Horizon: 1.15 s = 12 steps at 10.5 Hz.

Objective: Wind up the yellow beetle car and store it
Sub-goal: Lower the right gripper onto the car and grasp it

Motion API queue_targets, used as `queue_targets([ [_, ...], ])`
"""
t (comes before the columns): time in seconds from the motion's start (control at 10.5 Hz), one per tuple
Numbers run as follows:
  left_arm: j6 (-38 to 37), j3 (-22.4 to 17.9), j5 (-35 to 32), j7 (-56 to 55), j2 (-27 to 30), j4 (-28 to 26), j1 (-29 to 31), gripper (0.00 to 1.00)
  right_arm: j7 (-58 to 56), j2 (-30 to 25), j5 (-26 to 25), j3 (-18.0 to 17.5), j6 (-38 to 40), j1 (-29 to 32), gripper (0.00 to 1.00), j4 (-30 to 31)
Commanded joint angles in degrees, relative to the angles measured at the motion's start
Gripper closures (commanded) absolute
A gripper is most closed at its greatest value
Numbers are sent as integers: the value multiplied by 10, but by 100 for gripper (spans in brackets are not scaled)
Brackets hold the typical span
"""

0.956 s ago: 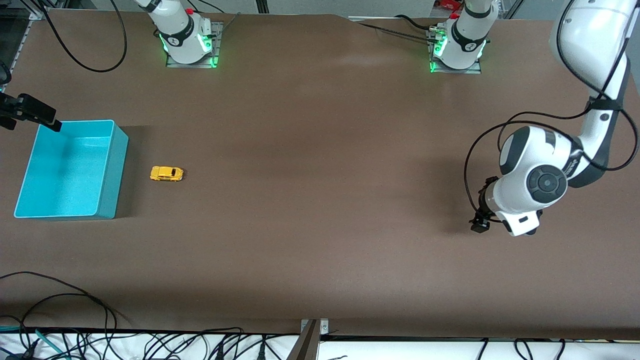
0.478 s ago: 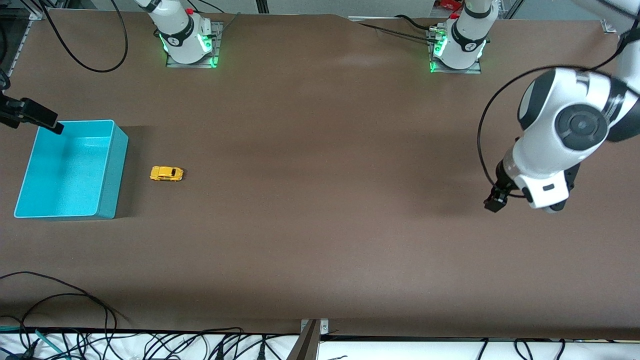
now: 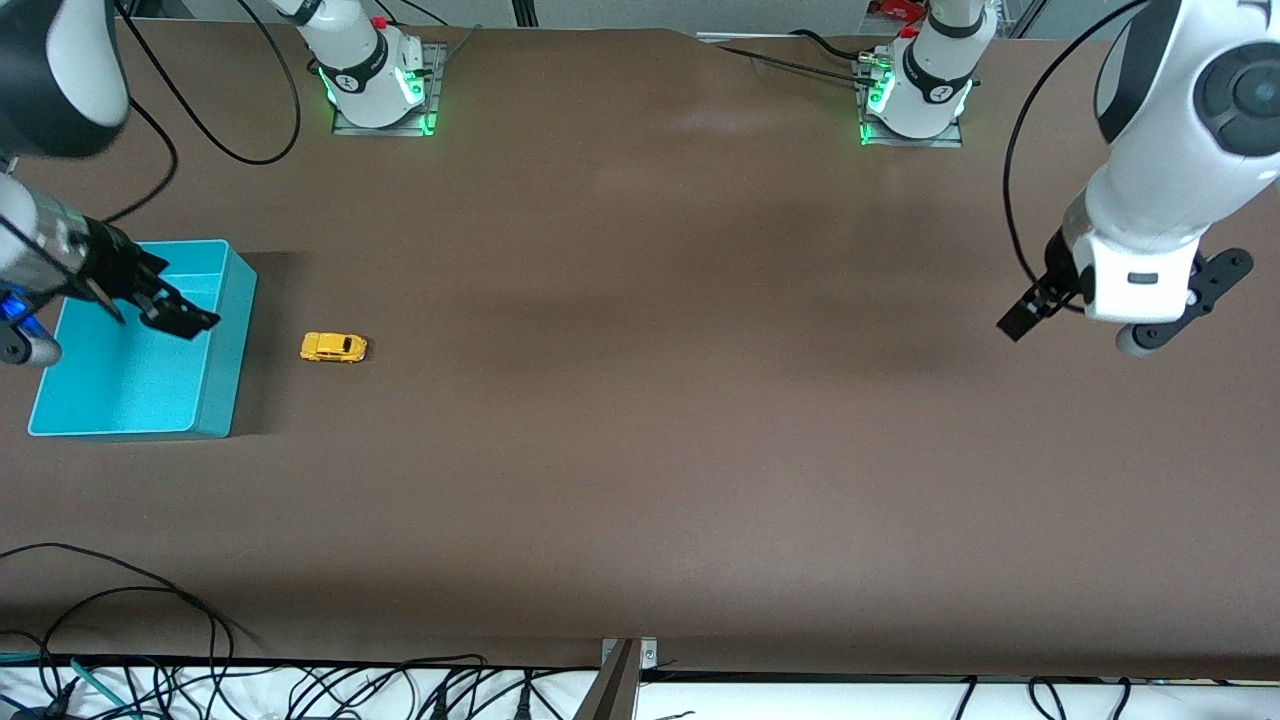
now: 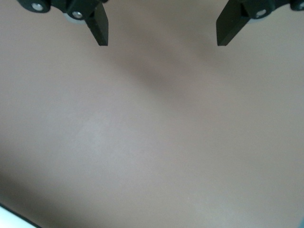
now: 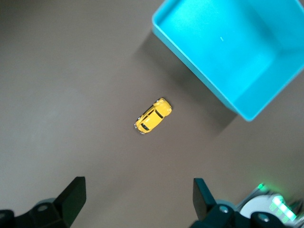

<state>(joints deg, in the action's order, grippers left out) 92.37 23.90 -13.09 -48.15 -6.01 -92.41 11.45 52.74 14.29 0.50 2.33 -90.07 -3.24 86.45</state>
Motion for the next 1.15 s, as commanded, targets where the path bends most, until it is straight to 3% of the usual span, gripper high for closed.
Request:
queue_targets([
  [0.0, -52, -22, 14, 156, 40, 7, 6, 0, 185, 40, 6, 0, -32, -4, 0, 5],
  [0.19, -108, -48, 25, 271, 42, 61, 6, 0, 275, 50, 6, 1, -96, -14, 0, 63],
  [0.38, -111, -56, 24, 364, 53, 62, 4, 0, 352, 44, 6, 3, -185, -13, 0, 158],
  [0.86, -107, -59, 64, 443, 45, 64, 3, 0, 381, -32, 6, 4, -439, -12, 0, 424],
  [1.05, -106, -61, 68, 452, 45, 64, 6, 0, 394, -17, 5, 4, -501, -13, 0, 453],
])
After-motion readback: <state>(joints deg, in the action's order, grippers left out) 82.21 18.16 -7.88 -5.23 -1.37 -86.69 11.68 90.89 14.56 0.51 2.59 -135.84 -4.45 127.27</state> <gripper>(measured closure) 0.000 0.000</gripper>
